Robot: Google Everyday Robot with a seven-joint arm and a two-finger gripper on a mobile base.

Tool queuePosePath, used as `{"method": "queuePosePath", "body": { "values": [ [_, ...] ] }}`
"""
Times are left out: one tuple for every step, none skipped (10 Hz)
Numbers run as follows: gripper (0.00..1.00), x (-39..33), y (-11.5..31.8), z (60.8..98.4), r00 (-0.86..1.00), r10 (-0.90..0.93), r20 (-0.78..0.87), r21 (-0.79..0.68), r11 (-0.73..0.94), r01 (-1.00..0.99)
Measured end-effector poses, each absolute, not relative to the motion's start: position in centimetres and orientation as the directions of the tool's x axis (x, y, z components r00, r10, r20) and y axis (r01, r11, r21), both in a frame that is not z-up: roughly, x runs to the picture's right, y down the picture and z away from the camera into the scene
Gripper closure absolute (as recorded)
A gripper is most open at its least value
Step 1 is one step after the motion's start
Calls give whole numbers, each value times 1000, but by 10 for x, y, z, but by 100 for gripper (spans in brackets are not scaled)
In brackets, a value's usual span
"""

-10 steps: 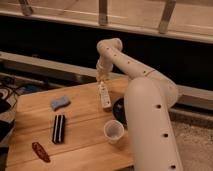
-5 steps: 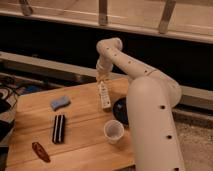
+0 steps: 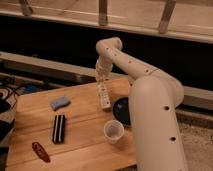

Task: Stand the bottle upright

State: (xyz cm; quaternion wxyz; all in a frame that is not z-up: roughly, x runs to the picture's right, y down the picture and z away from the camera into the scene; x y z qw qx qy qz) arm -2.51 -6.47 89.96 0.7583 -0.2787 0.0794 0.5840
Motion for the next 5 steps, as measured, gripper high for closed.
{"method": "queuePosePath", "body": {
  "values": [
    [98, -25, -65, 900, 305, 842, -445, -330, 163, -930],
    [98, -27, -66, 899, 310, 844, -437, -336, 166, -927],
    [98, -31, -70, 898, 315, 849, -425, -343, 171, -924],
    [98, -40, -75, 897, 320, 855, -408, -358, 173, -918],
    [98, -51, -80, 896, 325, 863, -386, -379, 173, -909]
  ]
}}
